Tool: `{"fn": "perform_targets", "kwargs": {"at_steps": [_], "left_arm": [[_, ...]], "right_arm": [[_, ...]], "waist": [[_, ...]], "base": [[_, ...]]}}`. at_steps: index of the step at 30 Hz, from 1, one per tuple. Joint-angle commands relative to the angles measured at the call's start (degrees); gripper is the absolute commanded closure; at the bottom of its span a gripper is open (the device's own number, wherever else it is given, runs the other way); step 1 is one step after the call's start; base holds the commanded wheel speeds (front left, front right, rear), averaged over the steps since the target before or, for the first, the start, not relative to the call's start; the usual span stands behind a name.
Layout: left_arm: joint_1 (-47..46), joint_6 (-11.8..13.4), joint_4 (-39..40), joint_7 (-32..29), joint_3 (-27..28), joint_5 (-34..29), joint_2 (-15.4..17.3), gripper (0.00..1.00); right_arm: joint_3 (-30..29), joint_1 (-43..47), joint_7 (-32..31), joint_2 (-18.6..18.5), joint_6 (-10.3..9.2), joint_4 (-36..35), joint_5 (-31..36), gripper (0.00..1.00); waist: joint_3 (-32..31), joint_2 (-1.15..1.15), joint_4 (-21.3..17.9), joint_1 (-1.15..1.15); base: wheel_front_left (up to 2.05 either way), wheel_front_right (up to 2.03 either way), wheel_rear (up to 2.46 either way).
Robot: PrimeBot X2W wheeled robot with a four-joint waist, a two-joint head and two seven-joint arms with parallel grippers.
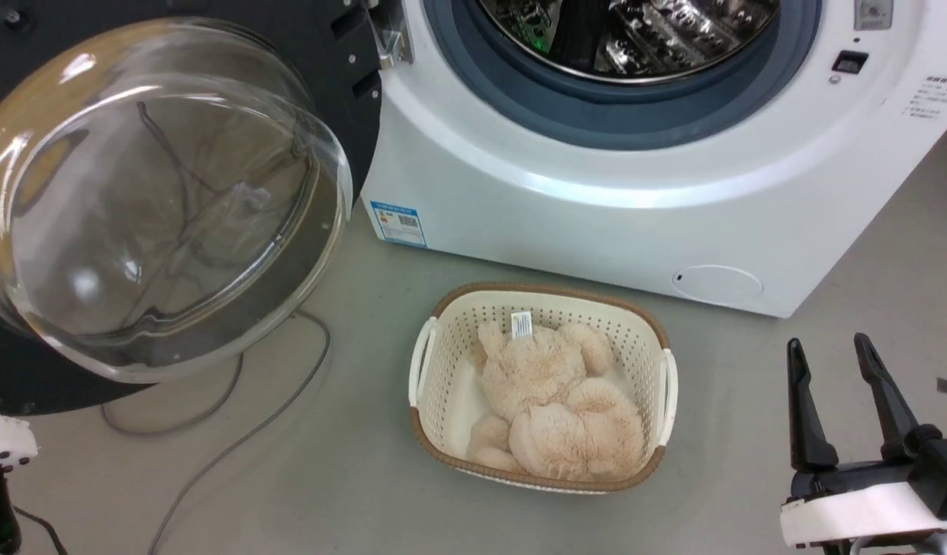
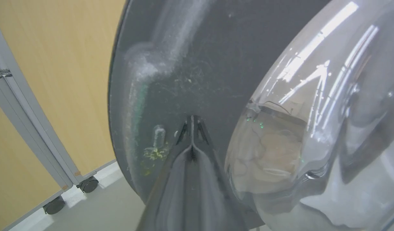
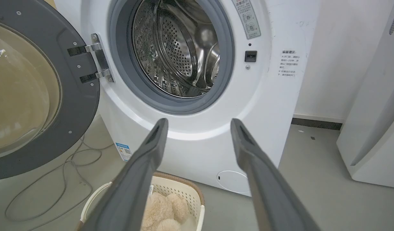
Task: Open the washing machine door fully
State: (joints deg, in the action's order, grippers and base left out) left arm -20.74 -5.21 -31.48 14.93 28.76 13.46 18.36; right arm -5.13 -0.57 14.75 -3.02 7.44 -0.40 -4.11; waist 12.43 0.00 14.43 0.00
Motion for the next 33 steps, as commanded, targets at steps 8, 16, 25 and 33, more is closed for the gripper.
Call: {"fn": "perform_targets", "kwargs": {"at_steps": [8, 16, 25, 33], "left_arm": [[5.59, -1.48, 8.43, 0.07, -0.49, -3.98, -3.25, 1.0], [11.13, -1.88, 16.58, 0.07, -4.44, -7.79, -6.97, 1.0], [16.4, -1.92, 24.74, 0.07, -10.17, -10.11, -12.75, 1.0], [20.64, -2.04, 27.65, 0.07, -16.12, -8.31, -14.87, 0.83]], "right_arm": [[-0.54, 1.6, 0.25, 0.14, 0.05, 0.24, -1.59, 0.0], [-1.06, 3.81, 0.25, 0.14, 0.05, 0.26, -2.0, 0.0], [-1.57, 5.14, 0.25, 0.14, 0.05, -0.57, -2.38, 0.0], [-1.3, 5.89, 0.25, 0.14, 0.05, -0.69, -2.39, 0.0]], "waist": [[-5.31, 0.0, -0.56, 0.0], [-9.51, 0.0, -1.07, 0.0], [-12.39, 0.0, -3.33, 0.0], [-13.68, 0.0, -6.71, 0.0]], "base": [[0.0, 0.0, 0.0], [0.0, 0.0, 0.0], [0.0, 0.0, 0.0], [0.0, 0.0, 0.0]]}}
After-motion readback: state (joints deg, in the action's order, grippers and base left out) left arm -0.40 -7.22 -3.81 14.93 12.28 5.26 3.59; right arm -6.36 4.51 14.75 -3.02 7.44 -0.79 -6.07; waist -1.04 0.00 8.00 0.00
